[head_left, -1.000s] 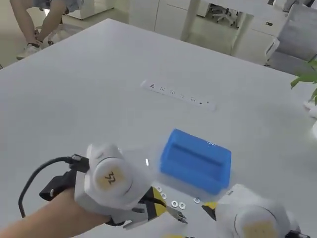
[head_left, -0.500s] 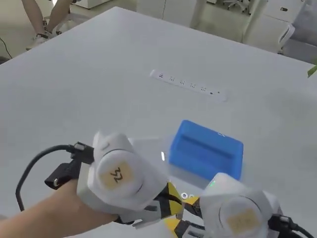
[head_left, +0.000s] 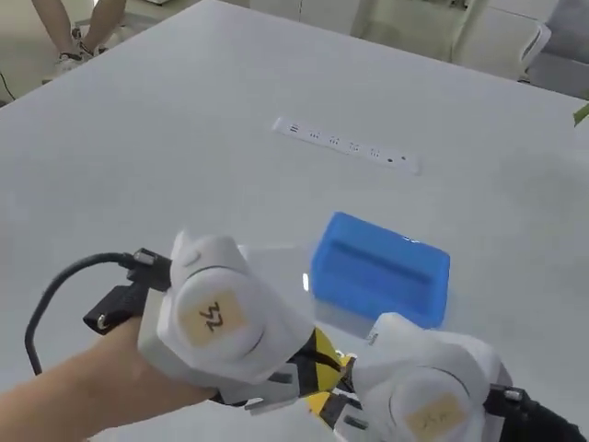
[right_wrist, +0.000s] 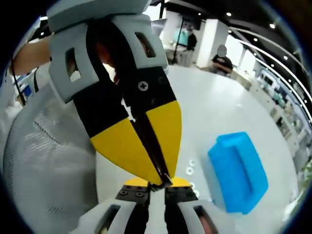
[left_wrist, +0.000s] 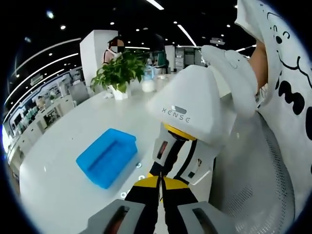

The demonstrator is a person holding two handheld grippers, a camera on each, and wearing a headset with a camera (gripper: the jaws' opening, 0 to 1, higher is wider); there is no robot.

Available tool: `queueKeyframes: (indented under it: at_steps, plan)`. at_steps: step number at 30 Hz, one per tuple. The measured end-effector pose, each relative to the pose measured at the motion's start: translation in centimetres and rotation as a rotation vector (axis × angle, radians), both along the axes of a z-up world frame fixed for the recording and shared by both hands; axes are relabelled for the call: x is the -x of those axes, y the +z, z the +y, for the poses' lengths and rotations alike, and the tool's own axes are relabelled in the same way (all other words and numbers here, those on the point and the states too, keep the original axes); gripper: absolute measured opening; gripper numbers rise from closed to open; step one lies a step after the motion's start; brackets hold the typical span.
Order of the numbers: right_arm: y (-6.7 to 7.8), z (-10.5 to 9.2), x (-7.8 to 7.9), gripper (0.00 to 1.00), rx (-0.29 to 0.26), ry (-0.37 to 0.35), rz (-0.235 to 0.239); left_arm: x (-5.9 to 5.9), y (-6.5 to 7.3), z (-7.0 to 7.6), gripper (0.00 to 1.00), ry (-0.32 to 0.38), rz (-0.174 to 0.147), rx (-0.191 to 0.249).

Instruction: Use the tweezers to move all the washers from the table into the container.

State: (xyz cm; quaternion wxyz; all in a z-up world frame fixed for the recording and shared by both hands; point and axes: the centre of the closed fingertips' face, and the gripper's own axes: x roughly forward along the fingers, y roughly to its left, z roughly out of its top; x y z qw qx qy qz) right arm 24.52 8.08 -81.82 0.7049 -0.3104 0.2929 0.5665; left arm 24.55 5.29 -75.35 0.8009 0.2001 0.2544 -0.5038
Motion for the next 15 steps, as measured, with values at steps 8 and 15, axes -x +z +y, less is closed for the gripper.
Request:
queueKeyframes:
  at_steps: [8, 15]
  plan:
    - [0.0, 0.3, 0.1, 0.04, -0.007, -0.031, 0.026, 0.1, -0.7, 1.9, 0.16, 0.253, 0.045, 0.088]
    - [0.7, 0.3, -1.0, 0.04, -0.053, -0.11, 0.084, 1.3, -0.8, 6.1, 0.54, 0.562, 0.063, 0.209]
